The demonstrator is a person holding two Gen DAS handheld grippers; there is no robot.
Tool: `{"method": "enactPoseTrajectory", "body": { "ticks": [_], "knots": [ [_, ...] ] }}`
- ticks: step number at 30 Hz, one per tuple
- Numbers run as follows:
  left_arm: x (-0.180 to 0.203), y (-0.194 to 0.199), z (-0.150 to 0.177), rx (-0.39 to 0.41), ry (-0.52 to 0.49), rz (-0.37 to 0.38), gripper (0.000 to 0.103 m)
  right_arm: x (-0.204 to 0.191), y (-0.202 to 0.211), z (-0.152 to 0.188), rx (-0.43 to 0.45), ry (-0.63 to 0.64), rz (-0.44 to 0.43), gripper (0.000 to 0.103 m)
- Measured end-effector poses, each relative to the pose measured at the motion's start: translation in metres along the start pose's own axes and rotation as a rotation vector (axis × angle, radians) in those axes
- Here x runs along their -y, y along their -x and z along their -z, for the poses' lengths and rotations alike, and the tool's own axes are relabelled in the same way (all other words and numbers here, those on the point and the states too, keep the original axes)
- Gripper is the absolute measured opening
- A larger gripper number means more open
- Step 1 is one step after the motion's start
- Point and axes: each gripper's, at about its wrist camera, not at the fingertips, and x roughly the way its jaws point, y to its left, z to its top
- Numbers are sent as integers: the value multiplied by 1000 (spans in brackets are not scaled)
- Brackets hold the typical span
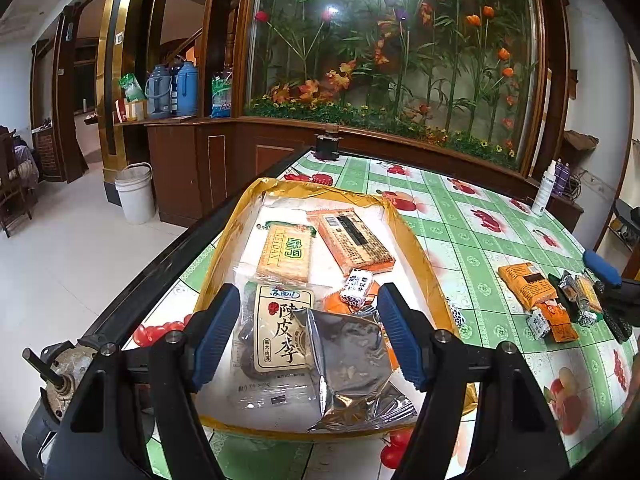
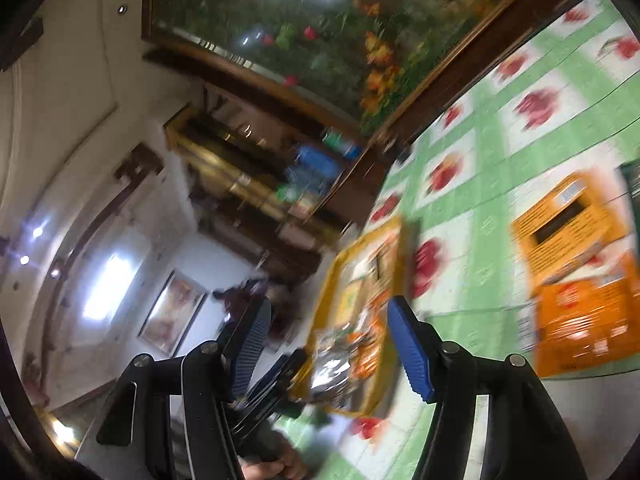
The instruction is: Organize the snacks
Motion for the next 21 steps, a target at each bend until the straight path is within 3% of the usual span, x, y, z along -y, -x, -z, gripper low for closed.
{"method": "enactPoseTrajectory", "body": {
  "ticks": [2,9,14,16,19,21],
  "knots": [
    [2,0,0,8,-7,1,71,3,15,-4,59,-4,1,63],
    [18,2,-7,-2,-32,20,71,13,37,-18,88,-83,-139,63],
    [49,0,-26,-100,-29,101,71,25,69,-31,138,-84,-113,68],
    [69,-5,-30,-170,-55,139,71,26,78,-37,120,-40,-45,68],
    [105,-26,-28,-327,-93,184,70,23,86,-40,127,78,171,71],
    [127,-39,-23,-404,-74,267,70,23,84,-40,111,122,284,71]
  ]
}}
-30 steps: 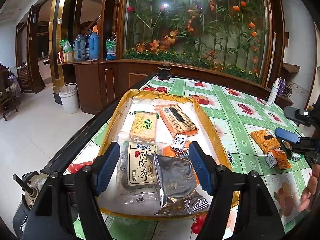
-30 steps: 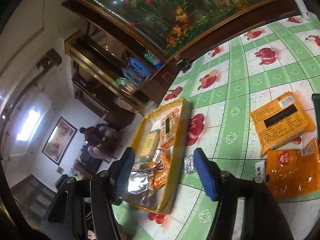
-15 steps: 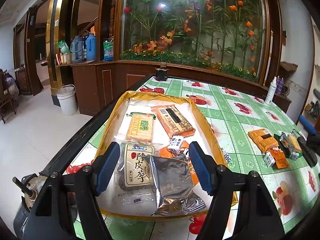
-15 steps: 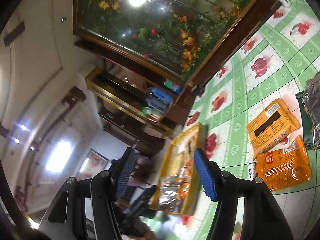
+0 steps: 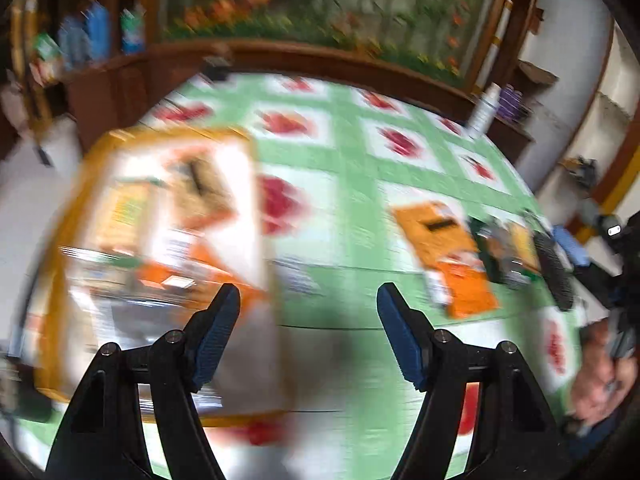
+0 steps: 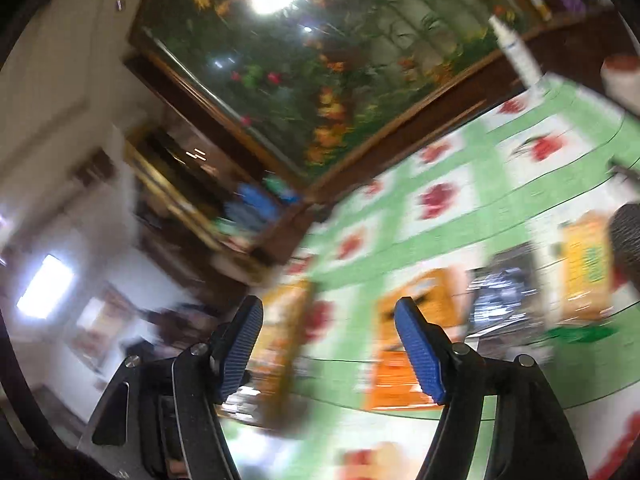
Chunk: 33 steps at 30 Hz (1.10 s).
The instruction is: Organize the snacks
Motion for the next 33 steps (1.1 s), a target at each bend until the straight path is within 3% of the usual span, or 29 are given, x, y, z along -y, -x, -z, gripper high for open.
{"method": "enactPoseTrajectory", "body": {
  "ticks": [2,8,14,18,21,26,33],
  "knots": [
    [15,-12,-1,-37,-5,39,70,1,-6,1,-31,14,67,71],
    [60,-44,-3,-117,-46,96,59,9,-18,4,-91,-4,116,71],
    [75,-67,-4,-157,-53,105,43,26,-14,9,-101,-61,132,71],
    [79,-83,-2,-174,-66,89,39,27,-17,9,-112,-66,138,71],
    [76,-85,1,-158,-65,116,36,26,-19,9,-123,-61,141,71],
    [64,-75,7,-123,-87,89,34,26,-23,12,-143,-52,144,71],
    [51,-67,15,-100,-91,93,34,19,-46,22,-227,2,166,71]
  ]
}}
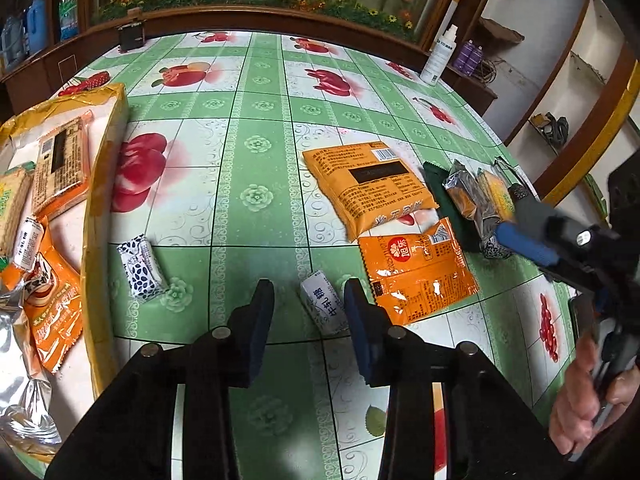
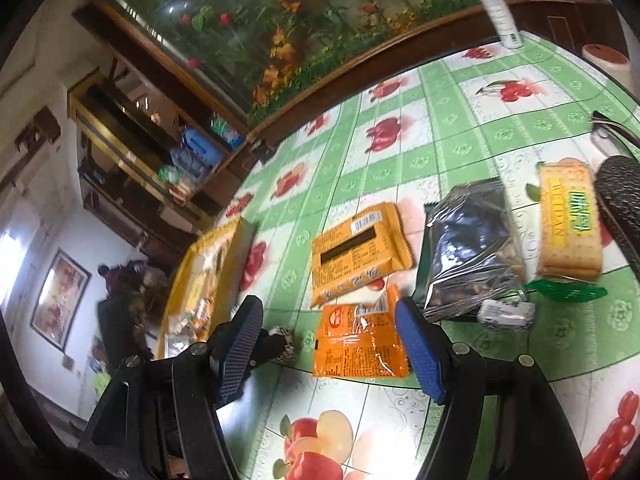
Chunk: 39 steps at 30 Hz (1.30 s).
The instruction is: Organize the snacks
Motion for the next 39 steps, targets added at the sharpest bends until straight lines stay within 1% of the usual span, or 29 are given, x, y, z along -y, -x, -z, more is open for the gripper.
{"method": "enactPoseTrajectory", "body": {
  "ticks": [3,6,7,9,11,13,15,16,17,18,20,21,24,27,28,30,33,34,35,37,39],
  "knots": [
    [3,-3,-1,3,-12,-11,34,-4,-18,2,-39,35,23,71],
    [5,-8,-1,0,-5,-3,34,0,-31,-1,-48,38,73,71],
    [6,-8,0,4,-10,-7,34,2,-37,-1,-67,42,89,71],
    [8,-6,1,11,-22,-18,34,6,-44,1,-101,33,88,71],
    [7,-4,4,7,-25,-23,34,8,-47,5,-142,13,49,71],
    [7,0,8,1,-37,-24,31,12,-45,12,-200,-40,-45,71],
    [6,3,13,-7,-52,-31,31,13,-41,19,-246,-83,-134,71],
    [5,4,15,-12,-61,-31,31,11,-39,20,-257,-79,-157,71],
    [4,6,18,-18,-71,-22,31,8,-35,19,-246,-56,-152,71],
    [4,7,19,-19,-78,-16,31,5,-31,17,-221,-31,-125,71],
    [4,9,21,-14,-83,-10,31,-3,-24,14,-164,39,-45,71],
    [4,8,21,-12,-80,-9,31,-5,-24,12,-151,63,-19,71],
    [5,6,20,-4,-85,-18,31,-9,-32,8,-148,74,-58,71],
    [6,4,19,2,-87,-26,31,-19,-45,2,-126,142,-43,71],
    [7,4,20,4,-95,-34,31,-21,-50,0,-131,153,-49,71],
    [7,5,21,3,-102,-39,31,-18,-61,-2,-160,132,-68,71],
    [4,9,25,-1,-100,-34,31,-14,-68,6,-237,121,-70,71],
    [3,10,26,-3,-99,-33,31,-13,-68,12,-269,129,-53,70],
    [2,11,27,-5,-100,-32,31,-14,-63,16,-274,143,-53,71],
    [0,12,28,-5,-103,-38,31,-20,-56,24,-316,183,-73,71],
    [-3,13,28,-6,-101,-41,31,-27,-50,34,-342,244,-57,71]
  ]
}}
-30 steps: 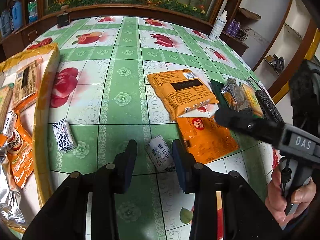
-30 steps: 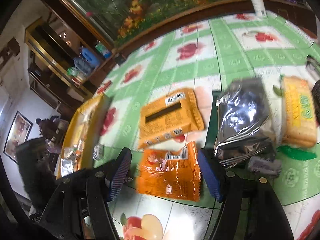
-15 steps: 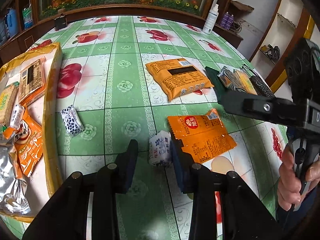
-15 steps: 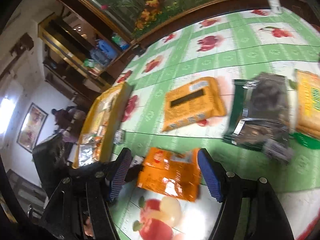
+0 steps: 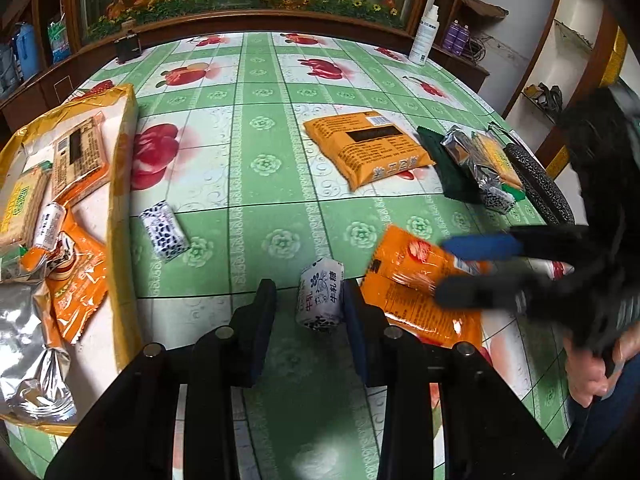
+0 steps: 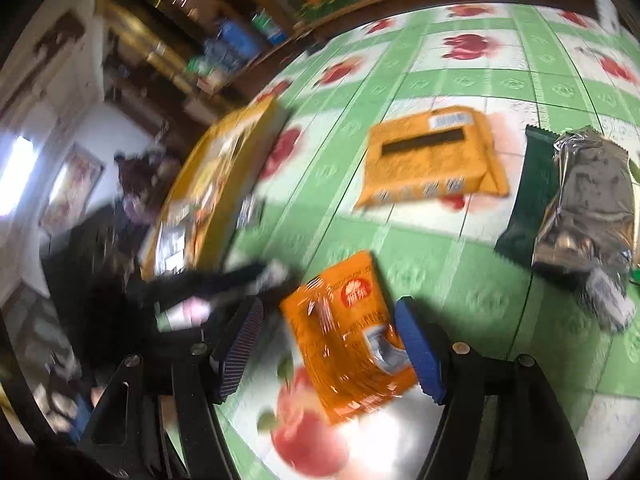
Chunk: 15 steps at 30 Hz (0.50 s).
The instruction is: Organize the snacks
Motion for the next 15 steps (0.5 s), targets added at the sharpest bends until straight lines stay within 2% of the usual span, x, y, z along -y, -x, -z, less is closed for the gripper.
{"method": "enactPoseTrajectory", "body": {
  "ticks": [10,11,12,13,15],
  "knots": [
    [1,3,5,3,-23,-24,30,-48,-16,33,-16,365,317,70],
    [2,3,7,8,-30,-40,25,-52,-19,37,-16,403,352,69],
    [4,3,8,12,-38,-54,21,-54,-20,39,-7,423,365,62],
    [5,4,10,17,-44,-65,21,-54,-19,40,-6,424,361,57],
    [11,4,12,23,-59,-69,21,-51,-18,37,3,405,376,55]
  ]
}}
